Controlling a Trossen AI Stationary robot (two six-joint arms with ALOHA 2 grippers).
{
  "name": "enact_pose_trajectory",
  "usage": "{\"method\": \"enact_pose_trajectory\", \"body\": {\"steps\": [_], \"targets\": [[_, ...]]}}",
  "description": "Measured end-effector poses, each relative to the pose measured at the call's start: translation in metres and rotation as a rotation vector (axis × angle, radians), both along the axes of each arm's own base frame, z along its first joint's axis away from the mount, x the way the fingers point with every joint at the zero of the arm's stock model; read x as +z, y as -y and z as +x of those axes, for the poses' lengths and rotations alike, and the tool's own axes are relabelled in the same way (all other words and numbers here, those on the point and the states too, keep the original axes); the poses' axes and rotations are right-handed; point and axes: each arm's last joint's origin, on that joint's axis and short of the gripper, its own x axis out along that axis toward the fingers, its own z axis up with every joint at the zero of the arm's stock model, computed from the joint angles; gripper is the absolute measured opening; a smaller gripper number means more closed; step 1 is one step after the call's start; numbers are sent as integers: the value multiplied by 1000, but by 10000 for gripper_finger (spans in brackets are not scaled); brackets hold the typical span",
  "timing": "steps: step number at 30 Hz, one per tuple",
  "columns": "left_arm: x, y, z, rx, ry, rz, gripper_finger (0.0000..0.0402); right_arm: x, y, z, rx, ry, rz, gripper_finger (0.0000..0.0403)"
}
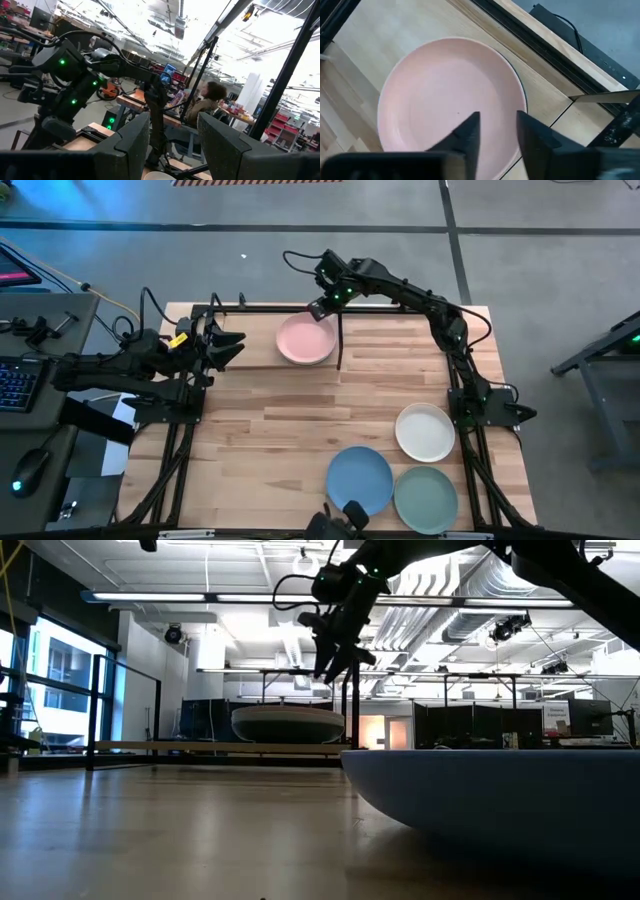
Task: Place and stack plates onto a shelf
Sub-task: Stack the pink plate on the top of white plate, then put the blue plate into the shelf
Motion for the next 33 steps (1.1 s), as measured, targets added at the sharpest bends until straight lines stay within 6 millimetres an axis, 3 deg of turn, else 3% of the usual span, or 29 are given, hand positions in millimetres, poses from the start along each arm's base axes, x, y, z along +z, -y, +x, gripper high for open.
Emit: {"method": "enact_pose_trajectory", "body": {"steps": [3,8,14,17,22,27,33], "targets": [[0,0,0,0,0,0,157,8,0,0,22,16,-17,147],[-1,0,0,0,-7,1,157,40,-7,-8,120,92,-27,186],[-2,0,1,-9,-12,-30,157,67,-50,-44,288,-22,-92,194],[-5,0,4,-8,-47,-32,157,67,-72,-61,328,-30,-116,194],[-11,0,10,-4,-107,-13,157,54,-115,-107,285,103,-126,194],[-15,0,18,10,-155,57,157,39,-160,-145,246,394,-102,194],[-20,1,27,11,-198,71,157,28,-191,-166,260,735,-169,194]]}}
